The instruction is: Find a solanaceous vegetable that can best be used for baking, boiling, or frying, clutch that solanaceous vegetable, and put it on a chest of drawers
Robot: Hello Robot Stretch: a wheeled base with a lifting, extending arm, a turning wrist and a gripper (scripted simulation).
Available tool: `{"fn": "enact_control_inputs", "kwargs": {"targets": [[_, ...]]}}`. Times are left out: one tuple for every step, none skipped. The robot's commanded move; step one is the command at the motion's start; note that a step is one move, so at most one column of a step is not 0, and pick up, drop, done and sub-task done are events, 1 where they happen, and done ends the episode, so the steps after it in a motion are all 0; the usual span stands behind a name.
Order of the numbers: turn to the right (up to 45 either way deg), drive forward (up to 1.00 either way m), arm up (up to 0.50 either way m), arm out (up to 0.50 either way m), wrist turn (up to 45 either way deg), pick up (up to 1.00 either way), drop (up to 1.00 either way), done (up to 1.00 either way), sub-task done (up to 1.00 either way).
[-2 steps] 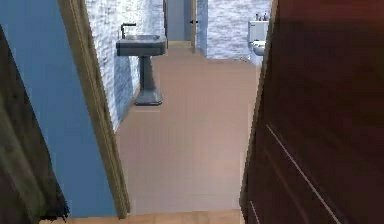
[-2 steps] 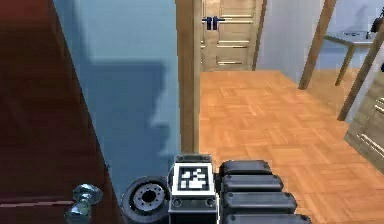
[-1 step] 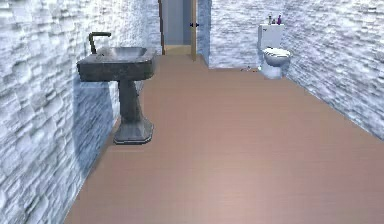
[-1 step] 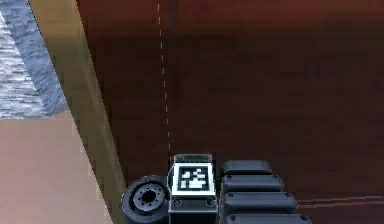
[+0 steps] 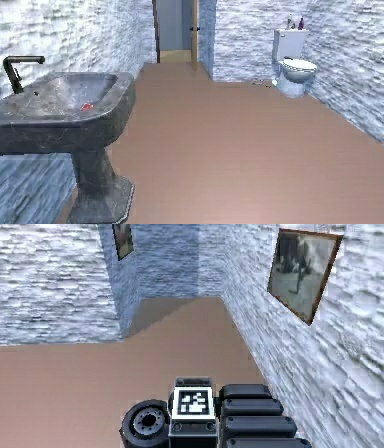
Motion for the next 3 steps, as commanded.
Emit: {"fn": "enact_control_inputs", "kwargs": {"targets": [[0.0,0.7,0.0,0.0,0.0,0.0,0.0,0.0,0.0],[0.0,0.9,0.0,0.0,0.0,0.0,0.0,0.0,0.0],[-45.0,0.0,0.0,0.0,0.0,0.0,0.0,0.0,0.0]]}}
